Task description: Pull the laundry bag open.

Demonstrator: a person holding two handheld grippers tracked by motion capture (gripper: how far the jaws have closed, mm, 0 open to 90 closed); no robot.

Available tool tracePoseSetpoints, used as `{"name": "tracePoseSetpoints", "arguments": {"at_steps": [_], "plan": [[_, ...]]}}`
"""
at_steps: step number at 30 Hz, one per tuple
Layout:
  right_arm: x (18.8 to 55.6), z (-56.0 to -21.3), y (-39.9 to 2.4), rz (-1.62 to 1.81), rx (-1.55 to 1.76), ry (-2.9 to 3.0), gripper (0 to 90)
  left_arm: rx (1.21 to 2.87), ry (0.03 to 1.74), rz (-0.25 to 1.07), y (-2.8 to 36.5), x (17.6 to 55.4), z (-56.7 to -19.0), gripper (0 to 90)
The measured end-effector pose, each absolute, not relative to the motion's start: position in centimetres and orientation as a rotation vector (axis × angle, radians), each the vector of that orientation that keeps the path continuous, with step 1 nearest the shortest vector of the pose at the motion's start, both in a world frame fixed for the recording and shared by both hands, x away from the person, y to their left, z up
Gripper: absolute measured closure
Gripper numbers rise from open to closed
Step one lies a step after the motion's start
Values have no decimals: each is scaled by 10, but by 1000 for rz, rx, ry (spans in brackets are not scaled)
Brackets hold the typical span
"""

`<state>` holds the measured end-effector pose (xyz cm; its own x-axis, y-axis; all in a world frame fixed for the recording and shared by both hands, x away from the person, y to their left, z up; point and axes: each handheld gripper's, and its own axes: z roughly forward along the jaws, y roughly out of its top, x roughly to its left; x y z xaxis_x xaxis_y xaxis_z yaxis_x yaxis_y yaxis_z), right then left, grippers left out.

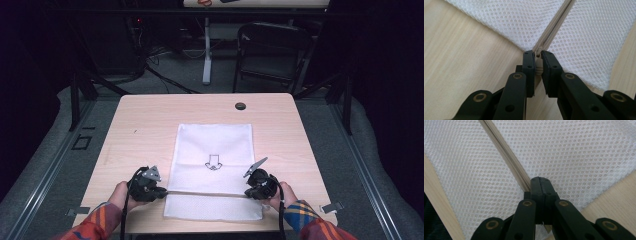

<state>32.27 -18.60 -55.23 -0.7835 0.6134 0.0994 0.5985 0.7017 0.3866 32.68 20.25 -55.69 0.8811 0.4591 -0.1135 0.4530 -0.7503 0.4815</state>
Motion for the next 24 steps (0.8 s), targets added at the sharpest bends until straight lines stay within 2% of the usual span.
{"name": "tracePoseSetpoints", "arguments": {"at_steps": [2,3,4,5,7,8,9,10,11,12,13,14,17,24], "plan": [[322,-553,-186,658,998,2858,895,2576,694,-7,200,329,-557,632],[322,-552,-186,657,970,2876,770,2574,707,-24,199,330,-556,632],[322,-550,-185,709,959,2905,589,2574,727,-23,198,329,-555,455],[321,-547,-184,712,941,2888,552,2556,764,-9,198,329,-552,389],[319,-534,-186,763,937,2841,412,2505,784,8,202,328,-546,298],[319,-534,-186,763,937,2841,412,2505,784,8,202,328,-546,252],[316,-522,-193,784,964,2776,261,2465,818,48,205,326,-536,212],[316,-519,-198,789,954,2757,205,2443,833,80,208,325,-531,189],[316,-519,-198,789,954,2757,205,2443,833,80,208,325,-531,166],[313,-513,-210,767,997,2681,127,2389,875,117,215,322,-521,155],[313,-513,-210,767,997,2681,127,2389,875,117,215,322,-521,153],[311,-511,-228,759,1063,2640,80,2360,911,188,223,318,-512,147],[308,-511,-252,700,1157,2578,0,2317,1000,275,234,313,-504,113],[303,-523,-297,620,1324,2505,0,2279,1124,369,254,316,-506,59]]}}
